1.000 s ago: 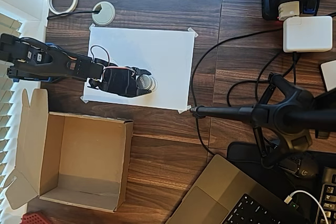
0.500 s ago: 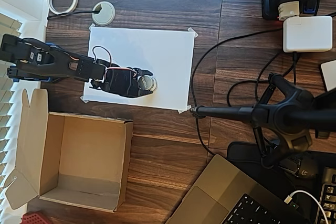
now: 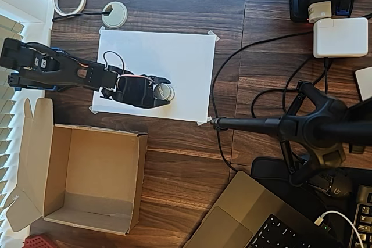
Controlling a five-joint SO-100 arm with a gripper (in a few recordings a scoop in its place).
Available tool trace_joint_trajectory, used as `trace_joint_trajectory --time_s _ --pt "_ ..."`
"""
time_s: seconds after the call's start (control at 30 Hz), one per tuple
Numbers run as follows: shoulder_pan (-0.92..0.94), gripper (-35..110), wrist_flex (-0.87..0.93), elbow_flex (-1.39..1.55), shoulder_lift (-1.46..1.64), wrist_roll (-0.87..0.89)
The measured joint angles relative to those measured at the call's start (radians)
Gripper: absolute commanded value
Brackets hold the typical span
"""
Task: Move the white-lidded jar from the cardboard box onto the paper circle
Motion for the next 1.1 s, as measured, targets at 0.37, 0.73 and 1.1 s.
trace_joint_trajectory --time_s 0.37,0.73,1.1 --pt "0.0 50 -0.009 -0.002 0.0 -0.012" --pt "0.0 64 -0.041 0.0 0.031 -0.028" --pt "0.002 55 -0.202 0.021 0.287 0.167"
